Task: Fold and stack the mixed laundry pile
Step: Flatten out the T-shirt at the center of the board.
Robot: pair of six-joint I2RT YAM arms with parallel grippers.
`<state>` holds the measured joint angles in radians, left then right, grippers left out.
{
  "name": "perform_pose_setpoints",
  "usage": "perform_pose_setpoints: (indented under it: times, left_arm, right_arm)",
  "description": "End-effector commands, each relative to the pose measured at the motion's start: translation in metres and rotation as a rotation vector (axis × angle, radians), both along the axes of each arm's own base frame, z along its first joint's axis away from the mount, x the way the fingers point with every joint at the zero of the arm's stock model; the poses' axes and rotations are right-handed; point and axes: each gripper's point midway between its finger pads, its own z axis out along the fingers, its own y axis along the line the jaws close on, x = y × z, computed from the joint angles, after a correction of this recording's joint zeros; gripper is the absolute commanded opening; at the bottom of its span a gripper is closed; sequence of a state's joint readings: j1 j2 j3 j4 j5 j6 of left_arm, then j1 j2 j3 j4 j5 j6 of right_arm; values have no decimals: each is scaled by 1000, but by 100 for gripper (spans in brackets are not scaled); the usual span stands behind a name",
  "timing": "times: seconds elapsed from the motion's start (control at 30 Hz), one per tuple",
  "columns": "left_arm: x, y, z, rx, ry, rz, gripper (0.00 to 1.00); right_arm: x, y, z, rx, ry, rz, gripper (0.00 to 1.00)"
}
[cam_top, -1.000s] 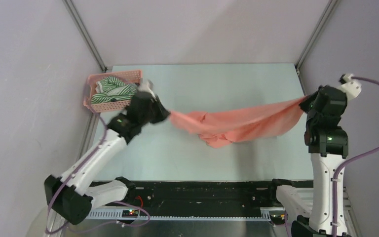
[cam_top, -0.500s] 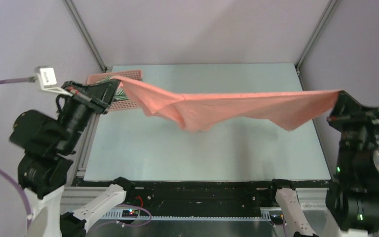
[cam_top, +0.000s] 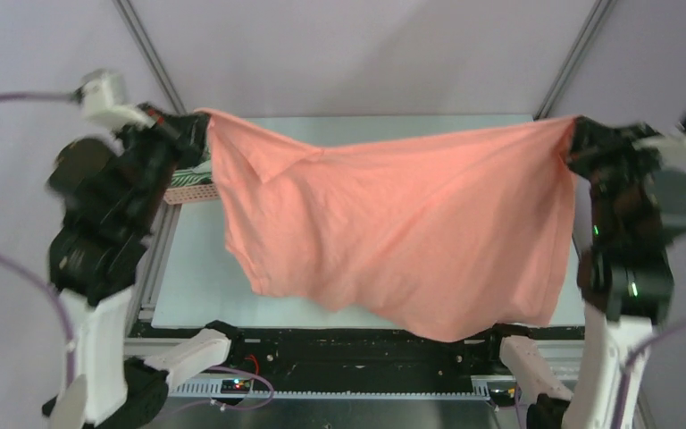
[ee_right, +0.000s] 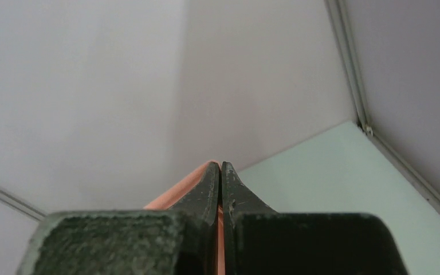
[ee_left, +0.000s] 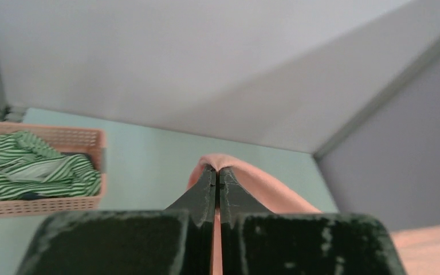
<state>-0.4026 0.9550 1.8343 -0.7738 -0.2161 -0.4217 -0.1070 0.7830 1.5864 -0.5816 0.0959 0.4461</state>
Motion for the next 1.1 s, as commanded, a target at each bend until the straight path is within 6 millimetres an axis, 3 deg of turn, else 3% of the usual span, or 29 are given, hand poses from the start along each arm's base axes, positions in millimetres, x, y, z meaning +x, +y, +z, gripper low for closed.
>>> perform_pose_setpoints:
  times: [0.0, 0.03, 0.07, 0.1, 0.13, 0.17, 0.2, 0.23, 0.27, 0.3, 0.33, 0.37, 0.47, 0.57, 0.63, 0.67, 0.7, 0.73, 0.77, 0.8, 0.83, 0.87, 0.9, 0.93, 0.97, 1.0, 1.03, 1.07]
  left_arm:
    - [101, 10, -41, 141, 161, 164, 0]
    - [115, 10, -42, 144, 166, 172, 0]
    - [140, 11, -50, 172, 193, 198, 0]
    - [154, 14, -51, 181, 197, 227, 0]
    - [178, 14, -53, 186, 209, 241, 0]
    - [203, 15, -51, 174, 208, 238, 0]
    - [215, 10, -47, 136, 202, 201, 0]
    - [235, 16, -34, 104, 170, 208, 0]
    - [243, 13, -24, 51, 148, 177, 0]
    - [258, 21, -8, -3, 106, 186, 0]
    - [261, 20, 4, -32, 72, 167, 0]
    - [265, 27, 21, -76, 21, 171, 0]
    - [253, 32, 64, -137, -116, 137, 0]
    - [214, 30, 101, -157, -222, 84, 0]
    - [183, 25, 123, -143, -282, 49, 0]
    - [174, 22, 126, -136, -290, 30, 0]
    - [158, 19, 128, -132, -294, 8, 0]
    - [136, 16, 135, -130, -314, -8, 0]
    - [144, 9, 113, -125, -251, -44, 0]
    - [138, 4, 94, -123, -199, -66, 0]
    - [132, -2, 83, -109, -175, -97, 0]
    - [125, -8, 51, -95, -109, -109, 0]
    - [119, -7, 36, -90, -81, -100, 0]
    - [109, -10, 0, -80, -13, -104, 0]
    - [104, -11, -18, -80, 18, -102, 0]
    - [94, -17, -58, -82, 92, -120, 0]
    - [90, -23, -81, -82, 135, -144, 0]
    - [79, -31, -121, -83, 206, -171, 0]
  right_arm:
    - [105, -5, -21, -44, 58, 39, 0]
    - [117, -5, -19, -57, 43, 43, 0]
    - [142, -9, -33, -62, 81, 42, 0]
    - [154, -10, -27, -72, 52, 39, 0]
    - [178, -14, -39, -81, 84, 35, 0]
    - [186, -16, -25, -92, 43, 28, 0]
    - [210, -20, -39, -95, 78, 26, 0]
    - [213, -23, -18, -104, 33, 23, 0]
    - [233, -25, -27, -104, 56, 31, 0]
    - [236, -24, -6, -119, 5, 48, 0]
    - [250, -24, -10, -128, 15, 63, 0]
    - [256, -21, 5, -146, -11, 87, 0]
    - [258, -16, 37, -213, -45, 119, 0]
    - [235, -13, 79, -263, -112, 107, 0]
    - [216, -13, 93, -287, -144, 89, 0]
    - [215, -14, 87, -283, -129, 81, 0]
    - [198, -13, 94, -293, -146, 71, 0]
    - [202, -16, 75, -286, -104, 66, 0]
    - [183, -14, 81, -296, -124, 57, 0]
    - [189, -17, 54, -288, -70, 51, 0]
    - [166, -16, 59, -302, -90, 35, 0]
    - [172, -23, 24, -282, -11, 13, 0]
    - [148, -21, 25, -281, -26, -1, 0]
    - [138, -27, -5, -259, 32, -35, 0]
    - [134, -29, -23, -235, 65, -43, 0]
    - [124, -30, -56, -210, 131, -50, 0]
    - [120, -28, -74, -170, 164, -38, 0]
    - [112, -24, -111, -126, 244, -19, 0]
